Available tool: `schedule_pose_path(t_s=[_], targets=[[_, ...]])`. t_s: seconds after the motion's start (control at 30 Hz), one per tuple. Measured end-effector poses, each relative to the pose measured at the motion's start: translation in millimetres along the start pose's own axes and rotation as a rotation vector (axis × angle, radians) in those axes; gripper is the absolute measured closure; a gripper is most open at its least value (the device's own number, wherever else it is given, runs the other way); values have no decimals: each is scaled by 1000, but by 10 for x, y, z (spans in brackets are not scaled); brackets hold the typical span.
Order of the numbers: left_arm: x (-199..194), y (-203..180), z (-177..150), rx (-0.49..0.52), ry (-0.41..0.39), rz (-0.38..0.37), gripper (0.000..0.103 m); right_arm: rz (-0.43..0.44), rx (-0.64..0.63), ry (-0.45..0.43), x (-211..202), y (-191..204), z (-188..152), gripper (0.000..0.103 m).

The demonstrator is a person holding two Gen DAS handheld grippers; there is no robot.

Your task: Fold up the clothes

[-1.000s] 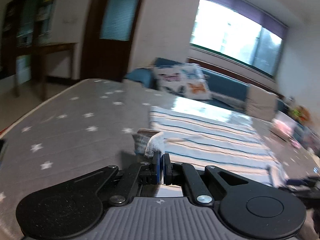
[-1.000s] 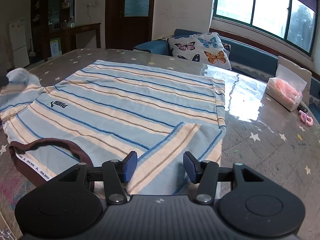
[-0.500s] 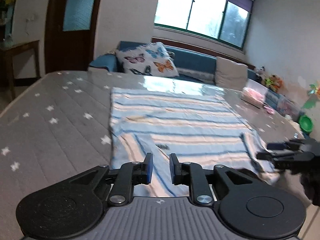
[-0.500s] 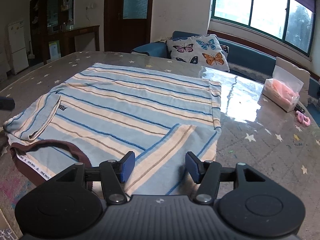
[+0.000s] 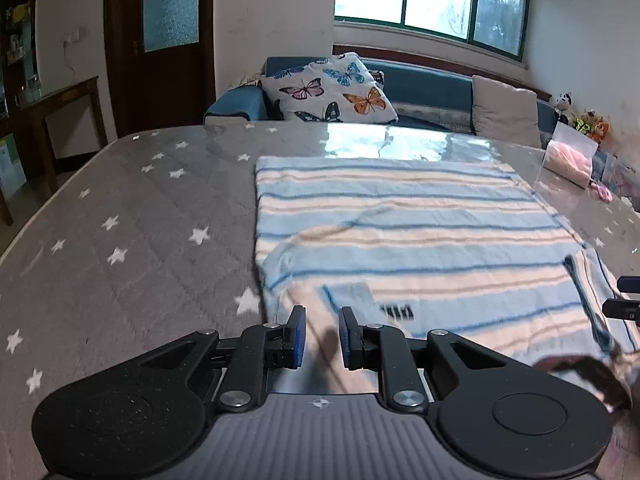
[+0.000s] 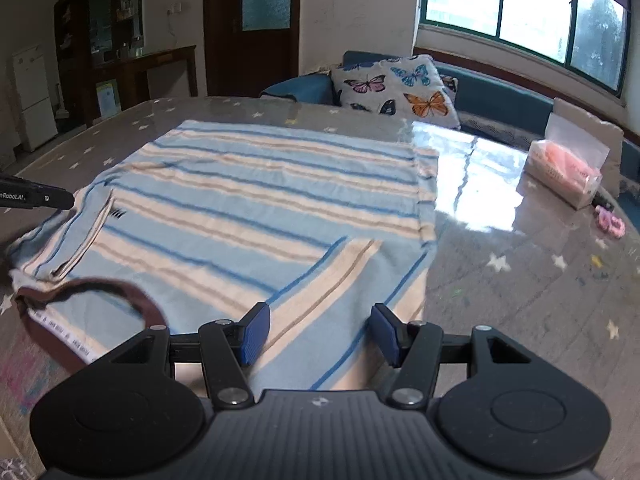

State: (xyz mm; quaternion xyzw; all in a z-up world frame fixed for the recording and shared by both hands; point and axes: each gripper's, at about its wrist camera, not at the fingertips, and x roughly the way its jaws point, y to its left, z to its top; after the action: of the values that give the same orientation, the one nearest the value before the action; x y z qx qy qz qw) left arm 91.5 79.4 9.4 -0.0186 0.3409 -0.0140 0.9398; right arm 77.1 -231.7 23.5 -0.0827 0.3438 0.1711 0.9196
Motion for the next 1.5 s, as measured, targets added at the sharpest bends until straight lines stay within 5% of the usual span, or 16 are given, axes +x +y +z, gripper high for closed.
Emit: schedule_pose_path(t_s=[0.07,0.37,0.63,0.97,1.5], targets=[[50,6,55,-3,-3,5,74,-12,5,-6,40,-62,65,47],[348,-10,97,21,53,30,74,-58,39,6,394,-336,287,70],[299,-120,5,92,46,34,58,-58,-24,7,402,-240,216,68],[-47,-331,-355,196,54,-19,38,-15,-129,18,0,28,-94,51],[-710,-390,-717,395,14,-91,32,118,-278,43,-542,323,-363,49]])
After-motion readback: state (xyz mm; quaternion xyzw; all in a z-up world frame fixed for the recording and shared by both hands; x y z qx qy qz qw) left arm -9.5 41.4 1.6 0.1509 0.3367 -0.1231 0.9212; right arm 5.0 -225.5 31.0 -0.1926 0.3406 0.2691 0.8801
